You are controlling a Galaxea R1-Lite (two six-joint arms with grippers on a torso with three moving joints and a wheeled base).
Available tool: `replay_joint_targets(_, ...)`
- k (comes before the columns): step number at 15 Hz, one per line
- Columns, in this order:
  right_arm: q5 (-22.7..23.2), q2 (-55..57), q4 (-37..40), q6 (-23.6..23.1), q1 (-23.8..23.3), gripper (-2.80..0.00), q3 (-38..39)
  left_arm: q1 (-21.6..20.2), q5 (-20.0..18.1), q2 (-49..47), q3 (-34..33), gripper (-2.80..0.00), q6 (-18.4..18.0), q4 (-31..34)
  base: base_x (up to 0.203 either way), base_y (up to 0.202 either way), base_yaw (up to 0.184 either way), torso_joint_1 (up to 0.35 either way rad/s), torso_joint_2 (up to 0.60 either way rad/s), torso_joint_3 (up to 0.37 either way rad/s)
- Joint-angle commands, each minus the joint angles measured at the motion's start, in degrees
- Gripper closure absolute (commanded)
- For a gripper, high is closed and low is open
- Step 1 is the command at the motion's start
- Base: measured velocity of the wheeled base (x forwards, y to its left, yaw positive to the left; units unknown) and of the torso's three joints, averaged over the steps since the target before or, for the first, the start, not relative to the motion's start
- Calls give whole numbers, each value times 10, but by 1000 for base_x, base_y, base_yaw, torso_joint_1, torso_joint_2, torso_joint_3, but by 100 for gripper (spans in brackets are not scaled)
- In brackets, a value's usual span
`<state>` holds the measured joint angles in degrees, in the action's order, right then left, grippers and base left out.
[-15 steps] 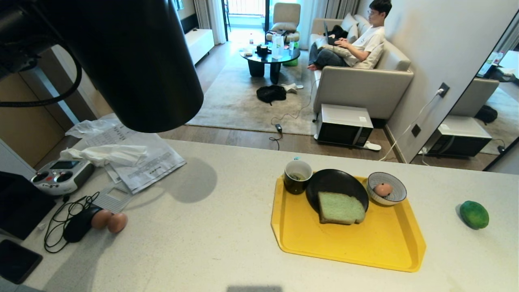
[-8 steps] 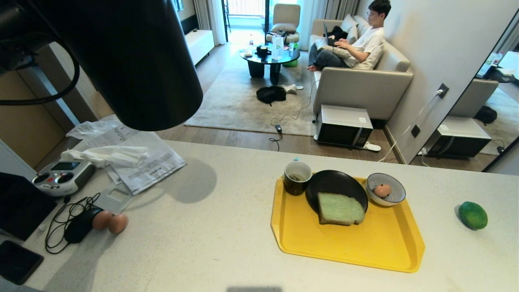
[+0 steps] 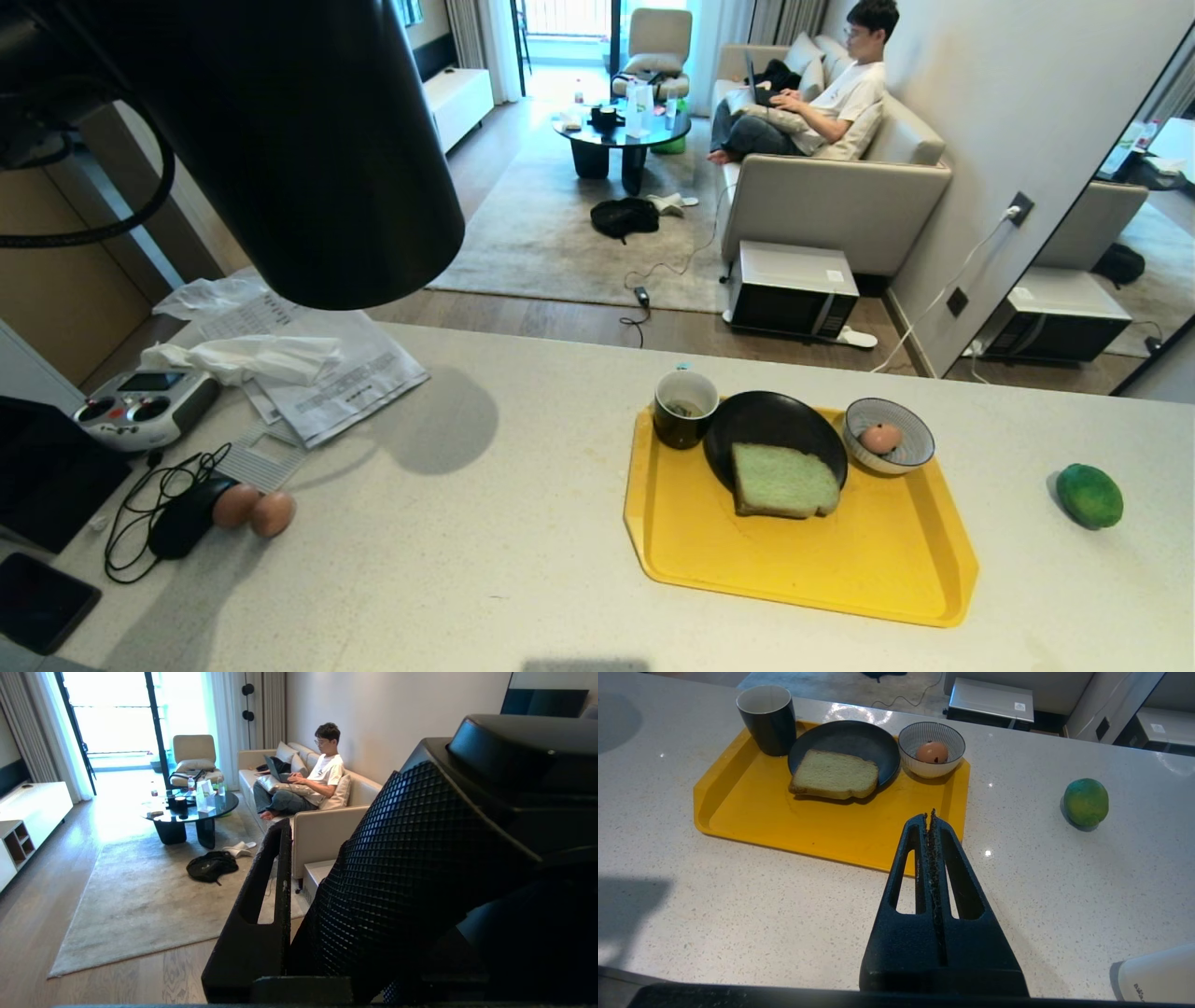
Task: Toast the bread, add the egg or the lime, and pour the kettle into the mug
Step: Pour water into a cup
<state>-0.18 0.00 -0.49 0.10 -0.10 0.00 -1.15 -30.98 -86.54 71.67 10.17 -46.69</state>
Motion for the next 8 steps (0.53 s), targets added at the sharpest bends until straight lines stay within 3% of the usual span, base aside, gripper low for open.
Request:
replay_joint_targets(1, 0, 1, 0, 0, 0, 0, 1, -3, 11, 8, -5, 0, 0, -2, 0, 0, 0, 0, 0, 0)
replay_joint_targets(3, 0, 0, 0, 0, 0, 0, 1, -20, 29, 7, -17, 0, 2, 4, 0, 0, 0, 0, 0, 0)
replay_joint_targets(8, 0, 0, 0, 0, 0, 0, 1, -18, 29, 12, -25, 0, -3, 32, 0, 0, 0, 0, 0, 0)
